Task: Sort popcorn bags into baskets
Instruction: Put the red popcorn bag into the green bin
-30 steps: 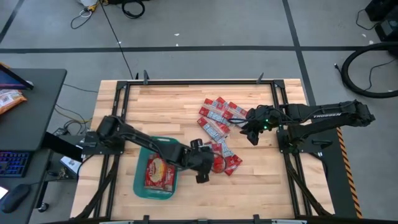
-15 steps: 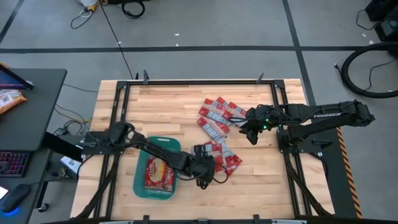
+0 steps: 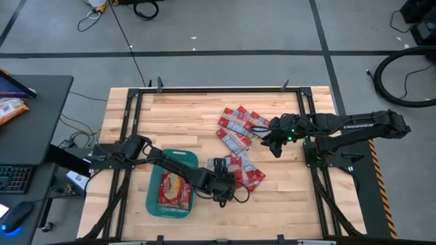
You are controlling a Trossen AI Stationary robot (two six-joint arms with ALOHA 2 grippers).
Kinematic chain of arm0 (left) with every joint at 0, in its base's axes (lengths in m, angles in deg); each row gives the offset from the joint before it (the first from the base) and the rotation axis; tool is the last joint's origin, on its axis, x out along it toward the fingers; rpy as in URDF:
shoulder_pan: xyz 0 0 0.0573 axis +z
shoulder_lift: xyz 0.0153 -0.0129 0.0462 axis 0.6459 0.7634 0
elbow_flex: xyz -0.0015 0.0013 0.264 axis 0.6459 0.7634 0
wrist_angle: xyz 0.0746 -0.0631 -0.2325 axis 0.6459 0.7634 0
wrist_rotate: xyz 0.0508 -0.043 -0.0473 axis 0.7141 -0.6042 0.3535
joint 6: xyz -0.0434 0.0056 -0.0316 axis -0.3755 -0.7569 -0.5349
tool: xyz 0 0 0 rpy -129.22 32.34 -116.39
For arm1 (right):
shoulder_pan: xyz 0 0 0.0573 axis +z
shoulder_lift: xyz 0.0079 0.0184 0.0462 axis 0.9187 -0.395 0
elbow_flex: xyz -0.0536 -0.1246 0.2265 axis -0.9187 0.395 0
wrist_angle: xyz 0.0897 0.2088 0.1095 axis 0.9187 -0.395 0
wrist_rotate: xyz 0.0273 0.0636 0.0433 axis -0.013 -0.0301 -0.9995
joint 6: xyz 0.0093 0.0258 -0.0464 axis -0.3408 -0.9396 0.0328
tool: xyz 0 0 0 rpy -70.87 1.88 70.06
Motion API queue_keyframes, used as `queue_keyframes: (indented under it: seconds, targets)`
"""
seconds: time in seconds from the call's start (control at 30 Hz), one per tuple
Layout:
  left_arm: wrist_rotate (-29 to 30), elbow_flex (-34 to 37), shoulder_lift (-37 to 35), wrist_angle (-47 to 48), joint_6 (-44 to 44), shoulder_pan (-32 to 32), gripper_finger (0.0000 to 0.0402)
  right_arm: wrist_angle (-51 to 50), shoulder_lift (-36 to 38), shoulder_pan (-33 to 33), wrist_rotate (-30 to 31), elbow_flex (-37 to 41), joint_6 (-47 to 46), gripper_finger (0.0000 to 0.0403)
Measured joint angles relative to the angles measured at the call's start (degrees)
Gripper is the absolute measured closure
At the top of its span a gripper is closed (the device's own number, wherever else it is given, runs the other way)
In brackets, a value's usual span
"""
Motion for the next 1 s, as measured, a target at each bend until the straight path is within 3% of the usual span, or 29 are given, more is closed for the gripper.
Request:
queue_keyframes:
  seconds: [0.37, 0.7, 0.9, 1.0]
  targets:
    - [-3.03, 0.00, 0.09, 0.36, -5.57, 0.56, 0.0390, 1.29, 0.00, -0.23, -0.04, 0.00, 0.15, 0.0277]
    - [-13.69, -6.38, -5.21, 9.75, -10.73, 3.34, 0.0394, 1.85, 0.00, -0.23, -0.04, 0.00, 0.61, 0.0277]
    - [-27.05, -7.67, -13.13, 12.98, -17.98, 6.69, 0.0395, 2.00, 0.02, -0.23, -0.04, 0.00, 0.66, 0.0277]
    - [-27.53, -7.65, -17.57, 14.11, -21.42, 7.14, 0.0395, 2.16, 0.02, -0.23, -0.02, 0.00, 0.66, 0.0277]
